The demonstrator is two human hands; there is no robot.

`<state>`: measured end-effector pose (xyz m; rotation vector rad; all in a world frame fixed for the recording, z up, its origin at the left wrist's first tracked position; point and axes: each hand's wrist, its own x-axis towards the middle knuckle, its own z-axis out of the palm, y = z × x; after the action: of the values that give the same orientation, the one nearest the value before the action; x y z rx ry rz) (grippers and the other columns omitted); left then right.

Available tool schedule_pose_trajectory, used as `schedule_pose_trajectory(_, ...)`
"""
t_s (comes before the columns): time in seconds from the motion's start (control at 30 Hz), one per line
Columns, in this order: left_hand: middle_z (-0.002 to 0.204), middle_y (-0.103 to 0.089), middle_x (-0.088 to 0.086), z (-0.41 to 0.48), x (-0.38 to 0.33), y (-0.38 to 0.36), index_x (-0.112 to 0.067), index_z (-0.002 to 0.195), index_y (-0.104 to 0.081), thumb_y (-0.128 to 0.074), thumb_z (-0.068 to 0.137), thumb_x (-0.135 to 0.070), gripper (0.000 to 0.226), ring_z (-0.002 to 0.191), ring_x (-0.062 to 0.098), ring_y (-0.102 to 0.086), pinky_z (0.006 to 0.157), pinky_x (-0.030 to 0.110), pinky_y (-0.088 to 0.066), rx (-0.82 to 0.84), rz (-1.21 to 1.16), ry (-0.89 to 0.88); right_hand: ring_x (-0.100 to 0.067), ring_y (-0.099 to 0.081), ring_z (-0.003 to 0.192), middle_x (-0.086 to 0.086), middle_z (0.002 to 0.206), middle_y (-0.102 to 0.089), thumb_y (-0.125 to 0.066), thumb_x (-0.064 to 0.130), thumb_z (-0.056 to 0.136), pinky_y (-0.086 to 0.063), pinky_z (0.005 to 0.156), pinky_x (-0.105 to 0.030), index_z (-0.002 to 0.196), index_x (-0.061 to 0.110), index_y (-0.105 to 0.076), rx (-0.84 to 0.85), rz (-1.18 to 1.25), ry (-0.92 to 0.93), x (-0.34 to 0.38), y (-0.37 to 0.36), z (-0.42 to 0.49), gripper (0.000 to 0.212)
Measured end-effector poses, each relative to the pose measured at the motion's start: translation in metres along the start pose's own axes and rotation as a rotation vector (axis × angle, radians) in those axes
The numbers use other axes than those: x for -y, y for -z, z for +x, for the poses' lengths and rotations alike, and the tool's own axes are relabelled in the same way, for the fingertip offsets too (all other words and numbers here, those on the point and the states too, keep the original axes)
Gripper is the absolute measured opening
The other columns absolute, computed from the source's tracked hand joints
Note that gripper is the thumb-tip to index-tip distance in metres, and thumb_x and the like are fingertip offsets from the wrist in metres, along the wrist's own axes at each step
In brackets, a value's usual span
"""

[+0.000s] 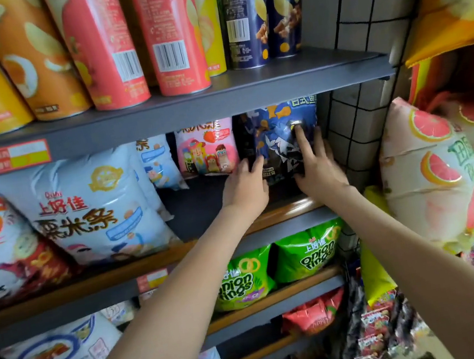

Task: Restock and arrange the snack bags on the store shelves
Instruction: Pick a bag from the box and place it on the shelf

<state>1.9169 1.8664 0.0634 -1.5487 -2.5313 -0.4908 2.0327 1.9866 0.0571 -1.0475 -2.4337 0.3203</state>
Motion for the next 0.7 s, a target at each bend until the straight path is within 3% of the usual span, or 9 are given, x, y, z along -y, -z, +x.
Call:
schedule_pose_trajectory(0.07, 0.124, -0.055, 0.013, -0.030, 0.001, 0.002, -0.012, 0.129, -0.052, -0.048, 0.093, -0.023, 0.039, 0.115, 0.033, -0.049, 0.098, 0.040, -0.036, -0.163, 0.062, -0.017, -0.041, -0.033, 0.132, -0.021, 0.151, -0.026, -0.053, 0.014, 0.088, -0.039, 0.099, -0.048, 0.148, 0.009, -0.026, -0.079, 0.016, 0.048, 0.010, -0.001, -0.028, 0.066)
schedule_pose_trajectory(0.13, 0.099, -0.064, 0.014, -0.063, 0.003, 0.001, -0.008, 0.109, -0.064, -0.052, 0.085, -0.020, 0.029, 0.094, 0.035, -0.058, 0.087, 0.040, -0.044, -0.298, 0.048, -0.036, -0.045, -0.052, 0.107, -0.026, 0.119, -0.054, -0.049, 0.013, 0.085, -0.047, 0.083, -0.049, 0.124, -0.004, -0.052, -0.171, 0.004, 0.175, 0.022, -0.004, -0.061, 0.042)
schedule_pose_trajectory(0.2, 0.090, -0.066, 0.014, -0.101, 0.007, -0.003, -0.006, 0.103, -0.066, -0.054, 0.079, -0.018, 0.030, 0.086, 0.035, -0.062, 0.082, 0.041, -0.049, -0.378, 0.019, -0.074, -0.043, -0.059, 0.085, -0.024, 0.095, -0.061, -0.044, 0.016, 0.080, -0.050, 0.070, -0.046, 0.106, -0.005, -0.060, -0.221, -0.001, 0.288, 0.033, -0.011, -0.096, 0.037)
schedule_pose_trajectory(0.3, 0.102, -0.065, 0.015, -0.167, 0.014, -0.013, -0.003, 0.112, -0.063, -0.048, 0.079, -0.017, 0.038, 0.097, 0.034, -0.060, 0.088, 0.042, -0.048, -0.344, -0.019, -0.087, -0.040, -0.058, 0.075, -0.020, 0.083, -0.060, -0.041, 0.016, 0.079, -0.050, 0.062, -0.042, 0.099, -0.003, -0.060, -0.191, 0.040, 0.414, 0.048, -0.025, -0.151, 0.034)
schedule_pose_trajectory(0.5, 0.132, -0.052, 0.014, -0.308, 0.051, -0.021, -0.005, 0.138, -0.045, -0.053, 0.092, -0.011, 0.046, 0.122, 0.030, -0.048, 0.100, 0.037, -0.039, -0.029, -0.146, 0.148, -0.041, -0.060, 0.084, -0.021, 0.092, -0.061, -0.052, 0.007, 0.080, -0.051, 0.073, -0.044, 0.109, -0.005, -0.061, 0.133, 0.146, 0.554, 0.092, -0.079, -0.248, 0.032)
schedule_pose_trajectory(0.7, 0.149, -0.036, 0.004, -0.439, 0.129, -0.002, -0.017, 0.149, -0.027, -0.041, 0.101, -0.022, 0.050, 0.133, 0.021, -0.038, 0.099, 0.031, -0.038, 0.190, -0.188, 0.486, -0.034, -0.046, 0.117, -0.015, 0.127, -0.050, -0.046, 0.016, 0.098, -0.038, 0.093, -0.039, 0.134, 0.004, -0.044, 0.567, 0.140, 0.709, 0.190, -0.129, -0.330, 0.039)
